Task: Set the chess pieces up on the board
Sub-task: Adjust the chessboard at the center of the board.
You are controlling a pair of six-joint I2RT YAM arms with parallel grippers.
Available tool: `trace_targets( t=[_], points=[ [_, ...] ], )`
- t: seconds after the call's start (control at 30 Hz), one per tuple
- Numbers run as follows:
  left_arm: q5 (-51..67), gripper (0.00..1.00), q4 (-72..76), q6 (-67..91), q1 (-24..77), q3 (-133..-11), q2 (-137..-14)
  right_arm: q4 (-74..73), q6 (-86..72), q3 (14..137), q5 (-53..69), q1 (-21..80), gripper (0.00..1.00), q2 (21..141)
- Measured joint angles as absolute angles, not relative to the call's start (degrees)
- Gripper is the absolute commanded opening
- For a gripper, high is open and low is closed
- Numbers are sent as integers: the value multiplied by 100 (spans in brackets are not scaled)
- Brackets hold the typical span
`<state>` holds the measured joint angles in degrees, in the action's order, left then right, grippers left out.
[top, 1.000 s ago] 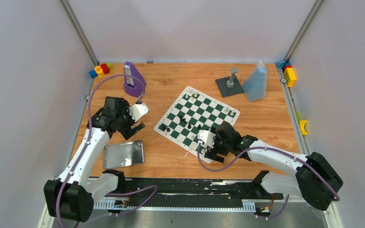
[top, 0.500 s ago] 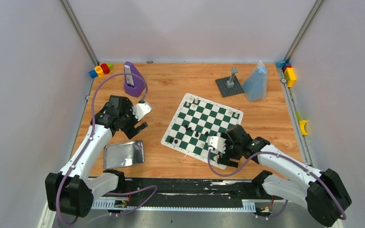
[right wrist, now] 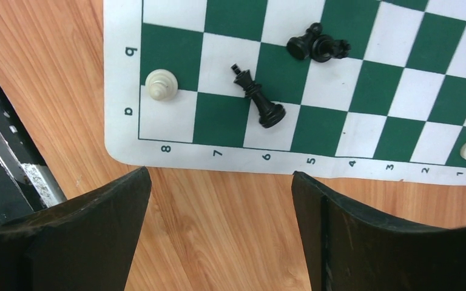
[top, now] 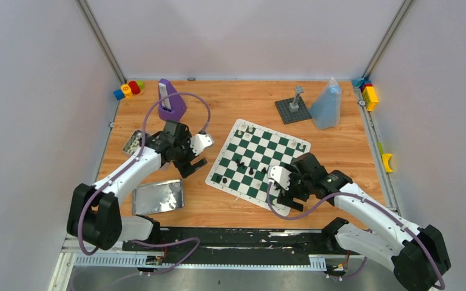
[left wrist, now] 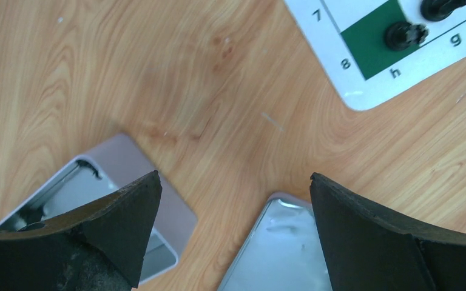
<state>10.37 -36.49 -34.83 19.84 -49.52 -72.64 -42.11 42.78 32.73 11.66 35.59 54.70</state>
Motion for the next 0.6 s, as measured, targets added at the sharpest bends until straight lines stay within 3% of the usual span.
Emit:
trace_targets(
  t=[0.6],
  points=[
    [1048,100,-2858,-3258,3037,-5129,-8923,-3957,3861,3457,1295,2961,87,5098]
  ],
)
